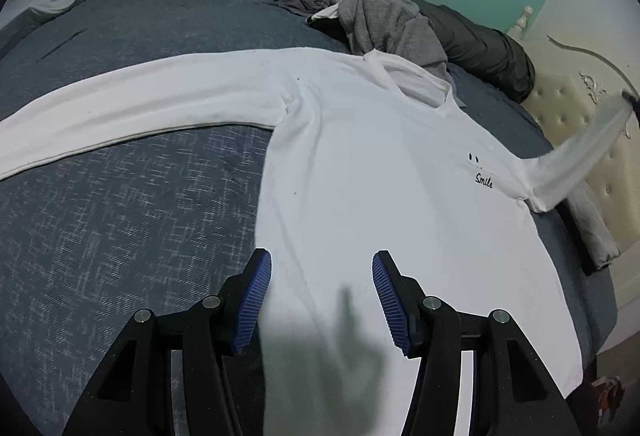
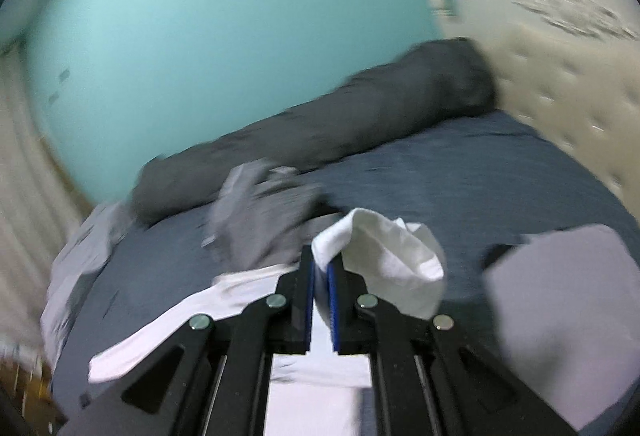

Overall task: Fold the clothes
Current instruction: 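Grasp the sleeve cuff on the pillow with the right tool, fold it across the shirt body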

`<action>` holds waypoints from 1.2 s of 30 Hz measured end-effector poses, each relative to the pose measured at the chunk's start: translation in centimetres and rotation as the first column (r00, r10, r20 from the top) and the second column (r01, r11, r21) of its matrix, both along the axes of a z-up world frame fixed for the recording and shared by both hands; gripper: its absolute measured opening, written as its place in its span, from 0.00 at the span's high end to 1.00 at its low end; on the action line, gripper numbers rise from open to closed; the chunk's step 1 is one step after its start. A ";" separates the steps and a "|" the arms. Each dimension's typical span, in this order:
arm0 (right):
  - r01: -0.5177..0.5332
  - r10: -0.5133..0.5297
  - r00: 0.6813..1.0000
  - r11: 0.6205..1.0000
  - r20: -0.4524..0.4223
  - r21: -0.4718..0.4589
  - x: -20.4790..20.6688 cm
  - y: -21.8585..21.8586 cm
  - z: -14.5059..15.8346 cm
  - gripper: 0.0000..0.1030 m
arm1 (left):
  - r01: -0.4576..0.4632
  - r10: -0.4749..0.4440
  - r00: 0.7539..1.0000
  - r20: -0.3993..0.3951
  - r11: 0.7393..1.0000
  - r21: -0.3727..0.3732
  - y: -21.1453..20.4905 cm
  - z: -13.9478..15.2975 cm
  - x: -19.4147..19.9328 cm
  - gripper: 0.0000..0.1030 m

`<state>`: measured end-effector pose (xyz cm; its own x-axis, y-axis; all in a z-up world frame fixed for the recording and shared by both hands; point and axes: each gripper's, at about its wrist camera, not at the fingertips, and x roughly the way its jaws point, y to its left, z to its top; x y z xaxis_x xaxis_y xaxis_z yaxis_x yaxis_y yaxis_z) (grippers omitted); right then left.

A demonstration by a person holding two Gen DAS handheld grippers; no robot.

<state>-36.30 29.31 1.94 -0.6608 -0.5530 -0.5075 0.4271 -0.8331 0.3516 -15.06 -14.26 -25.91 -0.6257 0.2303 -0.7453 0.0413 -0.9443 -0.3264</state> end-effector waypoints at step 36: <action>-0.361 0.372 0.871 0.928 0.320 -0.096 19.3 -17.4 -22.3 0.53 | 0.137 -0.140 0.987 0.076 0.989 0.054 2.3 -1.3 0.8 0.39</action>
